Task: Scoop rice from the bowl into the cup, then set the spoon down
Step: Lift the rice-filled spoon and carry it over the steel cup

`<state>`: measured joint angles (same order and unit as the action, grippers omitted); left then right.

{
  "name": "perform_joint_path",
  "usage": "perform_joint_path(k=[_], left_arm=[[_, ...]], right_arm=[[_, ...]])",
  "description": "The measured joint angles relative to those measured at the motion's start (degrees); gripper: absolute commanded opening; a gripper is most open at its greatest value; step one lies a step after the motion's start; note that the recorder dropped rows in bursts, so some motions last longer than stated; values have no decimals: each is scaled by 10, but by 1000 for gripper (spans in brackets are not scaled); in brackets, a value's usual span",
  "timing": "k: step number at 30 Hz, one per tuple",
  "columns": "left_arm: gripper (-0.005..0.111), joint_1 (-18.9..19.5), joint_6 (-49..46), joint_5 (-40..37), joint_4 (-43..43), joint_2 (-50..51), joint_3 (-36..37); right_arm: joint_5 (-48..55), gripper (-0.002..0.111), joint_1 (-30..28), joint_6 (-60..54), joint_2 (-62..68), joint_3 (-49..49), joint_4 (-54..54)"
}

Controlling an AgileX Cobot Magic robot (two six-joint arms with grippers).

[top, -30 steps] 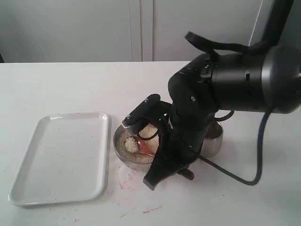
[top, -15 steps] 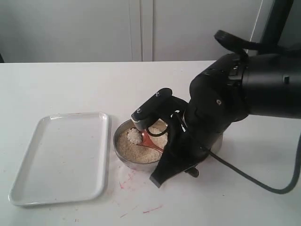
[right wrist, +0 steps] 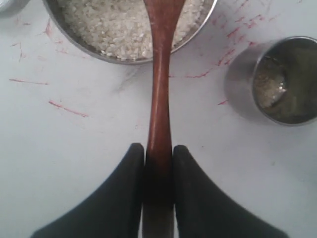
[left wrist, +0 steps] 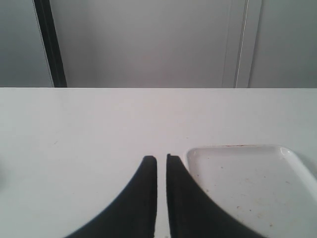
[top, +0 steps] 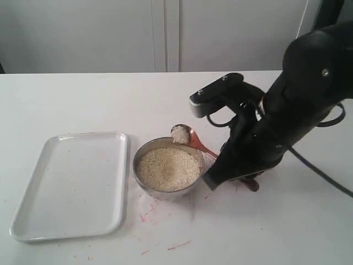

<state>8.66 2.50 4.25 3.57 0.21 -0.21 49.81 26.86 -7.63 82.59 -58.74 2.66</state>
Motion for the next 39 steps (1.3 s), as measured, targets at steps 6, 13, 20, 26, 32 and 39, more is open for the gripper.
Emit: perform_joint_path(k=[6, 13, 20, 26, 32, 39], left_arm=[[14, 0, 0, 0, 0, 0, 0], [14, 0, 0, 0, 0, 0, 0], [14, 0, 0, 0, 0, 0, 0], [14, 0, 0, 0, 0, 0, 0], [14, 0, 0, 0, 0, 0, 0], [14, 0, 0, 0, 0, 0, 0]], right_arm=[[49, 0, -39, -4, -50, 0, 2], [88, 0, -74, -4, -80, 0, 2], [95, 0, -110, -4, -84, 38, 2], [69, 0, -126, -4, -84, 71, 15], [36, 0, -126, 2, -84, 82, 1], [17, 0, -126, 38, -84, 92, -50]])
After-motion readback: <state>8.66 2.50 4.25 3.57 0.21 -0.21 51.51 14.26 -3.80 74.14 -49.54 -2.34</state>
